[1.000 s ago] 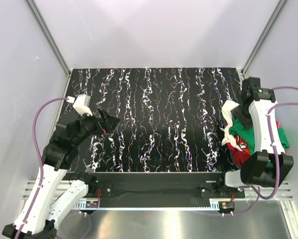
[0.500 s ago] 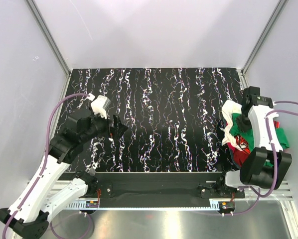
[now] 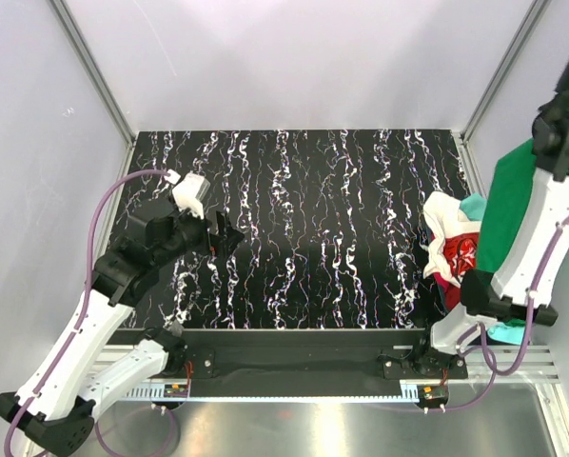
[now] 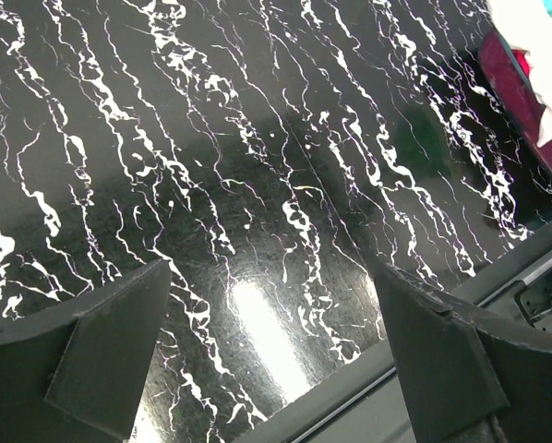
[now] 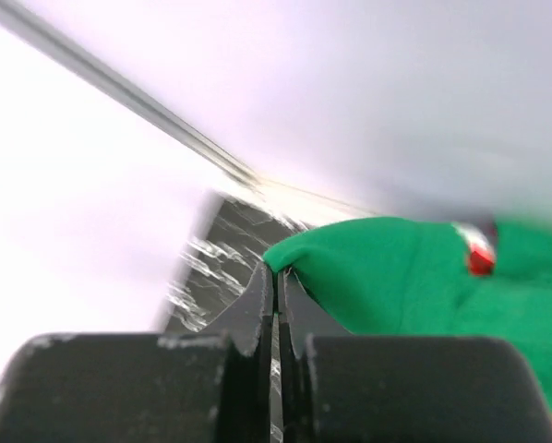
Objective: Fold and stack the t-shirts
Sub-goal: Grab the tshirt from the pile, then move the tshirt to the center of the board, then flatten the tshirt out
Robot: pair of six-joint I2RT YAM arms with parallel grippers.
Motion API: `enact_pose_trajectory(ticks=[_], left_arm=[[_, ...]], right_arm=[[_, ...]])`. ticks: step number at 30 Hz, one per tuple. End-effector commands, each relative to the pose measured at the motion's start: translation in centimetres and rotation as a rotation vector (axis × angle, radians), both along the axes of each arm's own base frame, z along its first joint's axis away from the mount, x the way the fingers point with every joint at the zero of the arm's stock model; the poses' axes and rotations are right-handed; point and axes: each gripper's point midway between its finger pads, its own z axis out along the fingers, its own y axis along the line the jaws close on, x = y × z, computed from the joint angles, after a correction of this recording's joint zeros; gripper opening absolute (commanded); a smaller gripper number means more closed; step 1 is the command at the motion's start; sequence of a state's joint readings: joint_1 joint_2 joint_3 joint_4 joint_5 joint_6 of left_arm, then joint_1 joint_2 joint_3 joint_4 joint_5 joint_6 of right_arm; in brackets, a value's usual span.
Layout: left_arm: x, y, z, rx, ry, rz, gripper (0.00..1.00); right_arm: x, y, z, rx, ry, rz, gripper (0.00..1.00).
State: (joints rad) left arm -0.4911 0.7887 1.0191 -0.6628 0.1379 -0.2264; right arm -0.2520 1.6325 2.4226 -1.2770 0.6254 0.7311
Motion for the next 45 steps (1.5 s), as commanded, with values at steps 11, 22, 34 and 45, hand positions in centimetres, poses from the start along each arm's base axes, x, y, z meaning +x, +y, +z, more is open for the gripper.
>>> enact_pose_trajectory(ticks=[11, 22, 34, 45], left_arm=[[1.4, 0.6, 4.8, -0.055, -0.049, 0.093, 0.99], [0.7, 5.0, 5.3, -0.072, -0.011, 0.356, 0.99], [6.6, -0.7, -1.1, 0.039, 0.239, 0.234, 0.93], [17.6, -5.2, -12.4, 0.258, 0.432, 0.186, 0.91]], right_arm=[[4.3, 28.3, 15.5, -0.076, -0.568, 1.097, 0.00], [1.3, 48.1, -11.0, 0.562, 0.134, 1.709, 0.56], [2.7, 30.4, -28.4, 0.625, 0.462, 1.149, 0.68], [9.9, 20.7, -36.4, 0.536, 0.644, 0.930, 0.65]])
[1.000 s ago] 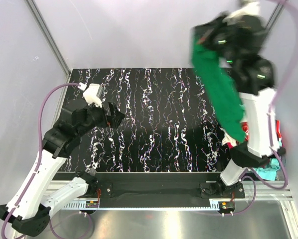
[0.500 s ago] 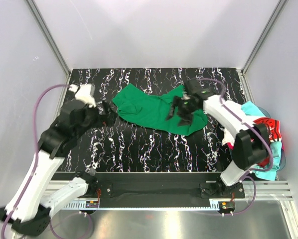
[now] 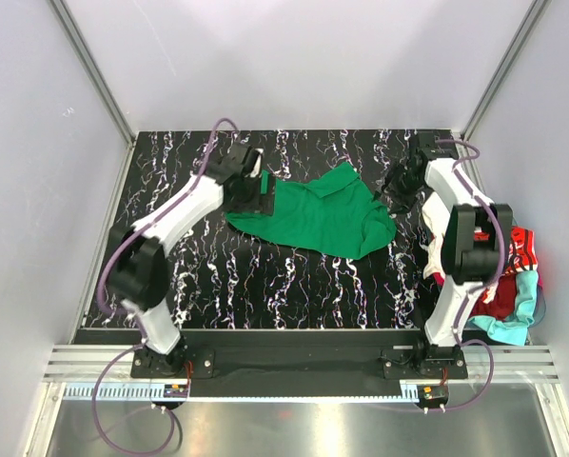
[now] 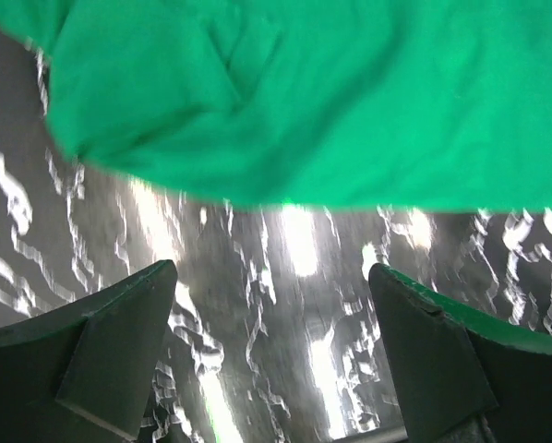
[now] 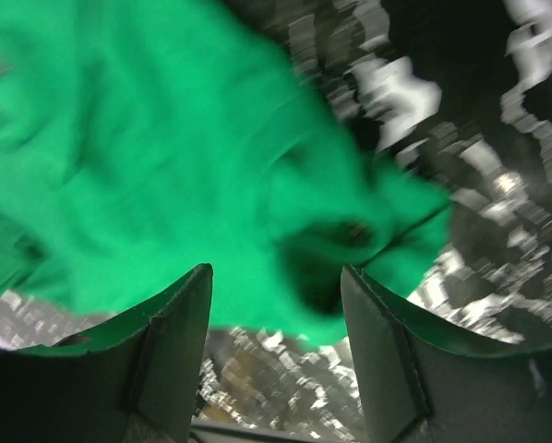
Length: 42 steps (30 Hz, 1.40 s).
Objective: Fold and stack the t-shirts
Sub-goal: Flatten the tshirt out
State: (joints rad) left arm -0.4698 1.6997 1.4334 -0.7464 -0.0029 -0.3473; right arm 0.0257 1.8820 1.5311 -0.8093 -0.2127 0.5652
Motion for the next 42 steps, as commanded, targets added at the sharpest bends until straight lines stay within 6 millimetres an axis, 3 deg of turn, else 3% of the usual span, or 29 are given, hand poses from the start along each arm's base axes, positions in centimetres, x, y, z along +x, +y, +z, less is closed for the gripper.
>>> enact_pose_trajectory(ticks=[1, 3, 4, 11, 15, 16, 17, 18, 22, 26, 33, 42], left_arm=[[5.0, -1.4, 1.6, -0.017, -0.091, -0.024, 0.91], [6.1, -1.8, -0.9, -0.001, -0.043, -0.012, 0.89], [6.7, -2.2, -1.0, -0.007, -0.048, -0.009, 0.88], [9.9, -3.7, -4.4, -0.051, -0.083, 0.044, 0.77], [10.9, -4.2, -5.3, -0.065, -0.103, 0.047, 0.73], [11.1, -4.3, -5.4, -0.067, -0.109, 0.046, 0.73], [11.6, -4.5, -5.4, -0.075, -0.129, 0.042, 0.73], [11.8, -4.7, -5.6, -0.076, -0.134, 0.039, 0.73], [12.7, -4.6, -6.7, -0.051, -0.129, 0.052, 0.72], [13.0, -4.7, -8.1, -0.042, -0.108, 0.058, 0.67], [12.3, -4.4, -9.9, -0.033, -0.075, 0.073, 0.65], [12.1, -4.2, -10.3, -0.021, -0.071, 0.066, 0.54]], right_arm=[[1.3, -3.3, -2.0, -0.063, 0.034, -0.018, 0.66], [2.2, -3.5, -2.3, -0.056, 0.027, -0.018, 0.66], [2.6, -3.1, -2.8, -0.034, 0.034, -0.014, 0.65], [9.0, 0.5, -0.1, 0.194, -0.174, -0.090, 0.64], [12.2, 1.9, 1.2, 0.245, -0.252, -0.100, 0.65], [12.5, 3.5, 0.6, 0.260, -0.244, -0.067, 0.65], [13.3, 4.3, 1.3, 0.269, -0.264, -0.052, 0.65], [13.6, 4.8, 0.3, 0.288, -0.242, -0.056, 0.65], [15.7, 6.2, 0.3, 0.336, -0.285, -0.066, 0.59], [16.9, 6.8, -0.5, 0.358, -0.305, -0.089, 0.52], [18.2, 6.2, -3.2, 0.294, -0.311, -0.085, 0.52], [19.0, 5.3, -2.6, 0.226, -0.349, -0.055, 0.55]])
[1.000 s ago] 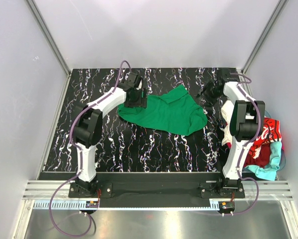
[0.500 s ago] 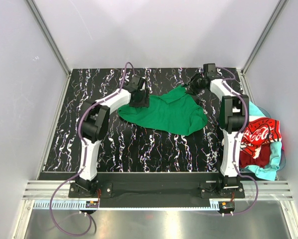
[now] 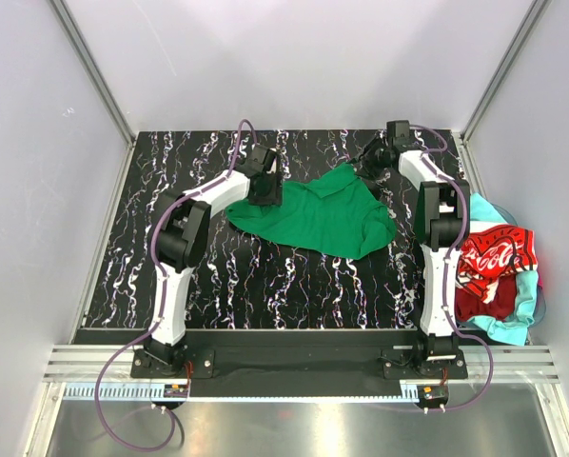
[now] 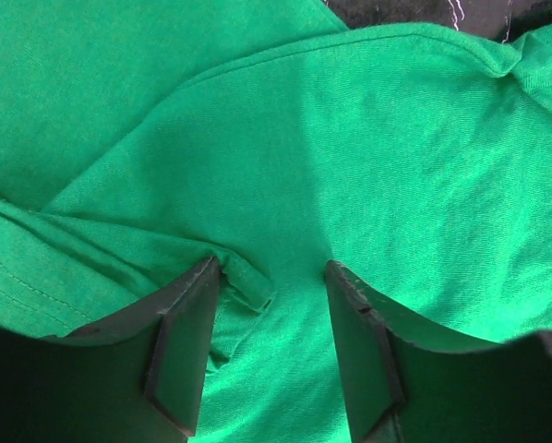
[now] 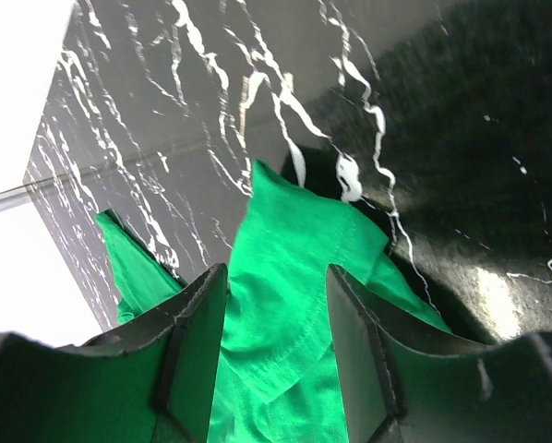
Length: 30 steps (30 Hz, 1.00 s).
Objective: Fold and stack the t-shirts
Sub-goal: Flatten the tshirt out
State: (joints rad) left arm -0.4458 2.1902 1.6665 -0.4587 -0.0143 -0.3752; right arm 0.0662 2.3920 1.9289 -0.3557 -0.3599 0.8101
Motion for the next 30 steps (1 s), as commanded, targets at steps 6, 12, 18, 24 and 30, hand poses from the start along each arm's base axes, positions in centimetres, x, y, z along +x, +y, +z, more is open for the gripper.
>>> enact_pose_trajectory(ticks=[6, 12, 18, 24, 30], left_arm=[[0.9, 0.4, 1.1, 0.019, -0.059, 0.010, 0.51], [0.8, 0.3, 1.8, 0.015, -0.065, 0.001, 0.45], [0.8, 0.2, 2.2, 0.006, -0.069, -0.007, 0.31], [0.8, 0.0, 3.0, -0.008, -0.075, -0.008, 0.20], [0.6, 0.0, 3.6, -0.010, -0.074, -0.010, 0.19]], right_arm=[[1.9, -1.8, 1.6, -0.068, -0.062, -0.018, 0.53], [2.2, -2.0, 0.9, -0.091, -0.059, -0.001, 0.48], [2.0, -3.1, 0.1, -0.164, -0.047, 0.009, 0.55], [2.0, -3.4, -1.1, -0.187, -0.043, 0.048, 0.57], [1.7, -2.7, -2.0, -0.153, -0.021, 0.067, 0.52]])
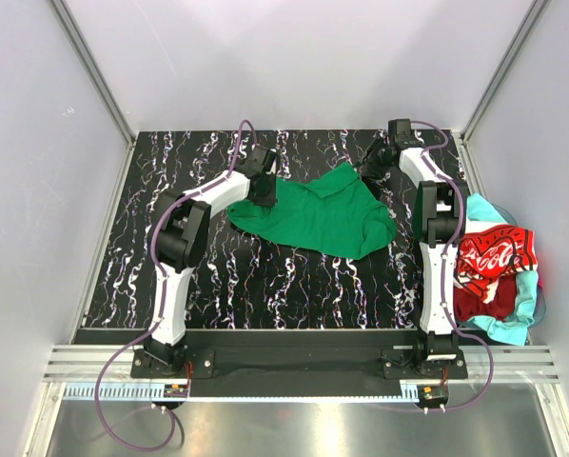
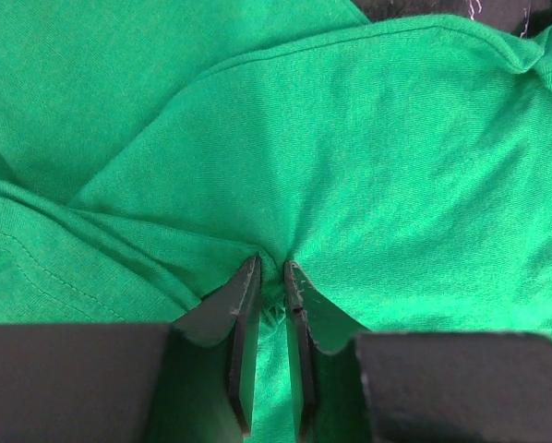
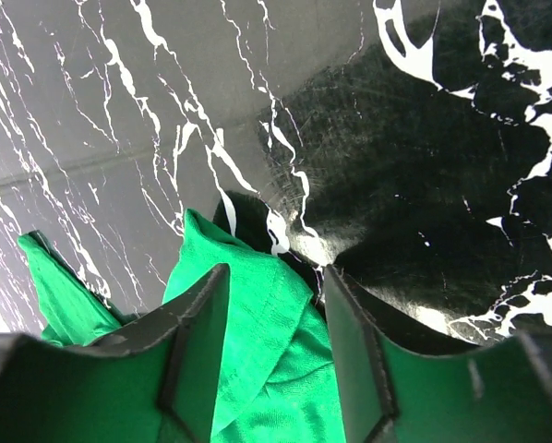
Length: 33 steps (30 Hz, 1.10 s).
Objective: Fold and stack the t-shirts
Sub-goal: Flatten the tshirt out
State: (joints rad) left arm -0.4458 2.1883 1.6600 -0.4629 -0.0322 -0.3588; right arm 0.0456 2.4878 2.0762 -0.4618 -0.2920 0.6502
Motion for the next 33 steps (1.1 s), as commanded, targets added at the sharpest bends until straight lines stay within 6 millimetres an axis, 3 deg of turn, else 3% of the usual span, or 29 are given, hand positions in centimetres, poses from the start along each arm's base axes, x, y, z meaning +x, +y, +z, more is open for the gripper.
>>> enact_pose_trajectory(ticks=[1, 5, 7, 12, 18, 21, 24, 25, 27, 30, 33], left_arm=[[0.7, -0.4, 4.1, -0.037, -0.078, -0.009, 0.19], [0.6, -0.5, 4.6, -0.045, -0.084, -0.013, 0.24], [0.6, -0.6, 4.8, -0.049, -0.086, -0.015, 0.28], [0.6, -0.7, 4.8, -0.055, -0.081, -0.017, 0.29], [0.4, -0.6, 4.5, -0.047, -0.073, -0.013, 0.22], [0.6, -0.4, 4.4, -0.038, -0.072, -0.007, 0.13], [0.9, -0.1, 5.0, -0.019, -0.080, 0.006, 0.01], [1.0, 0.1, 5.6, -0.013, -0.091, 0.014, 0.00], [1.0, 0.3, 7.4, -0.017, -0.121, 0.019, 0.00], [0.8, 1.3, 10.4, -0.006, -0.171, 0.036, 0.00], [0.6, 2.9, 14.2, -0.007, -0.239, 0.070, 0.00]], right_arm=[[0.2, 0.0, -0.1, 0.002, -0.005, 0.018, 0.52], [0.1, 0.3, 0.4, 0.027, -0.015, 0.018, 0.45], [0.0, 0.5, 0.6, 0.038, -0.012, 0.020, 0.45], [-0.4, 0.5, 0.7, 0.039, -0.013, 0.015, 0.45], [0.0, 0.6, 1.1, 0.053, -0.014, 0.014, 0.38], [0.4, 0.8, 1.3, 0.065, -0.020, 0.010, 0.29], [0.6, 0.9, 2.1, 0.074, -0.031, 0.005, 0.10], [0.7, 1.0, 2.7, 0.078, -0.042, 0.010, 0.00], [1.0, 0.9, 4.1, 0.080, -0.058, 0.005, 0.00], [1.5, 0.5, 8.4, 0.071, -0.117, -0.031, 0.00], [1.7, -0.3, 14.5, 0.063, -0.195, -0.088, 0.00]])
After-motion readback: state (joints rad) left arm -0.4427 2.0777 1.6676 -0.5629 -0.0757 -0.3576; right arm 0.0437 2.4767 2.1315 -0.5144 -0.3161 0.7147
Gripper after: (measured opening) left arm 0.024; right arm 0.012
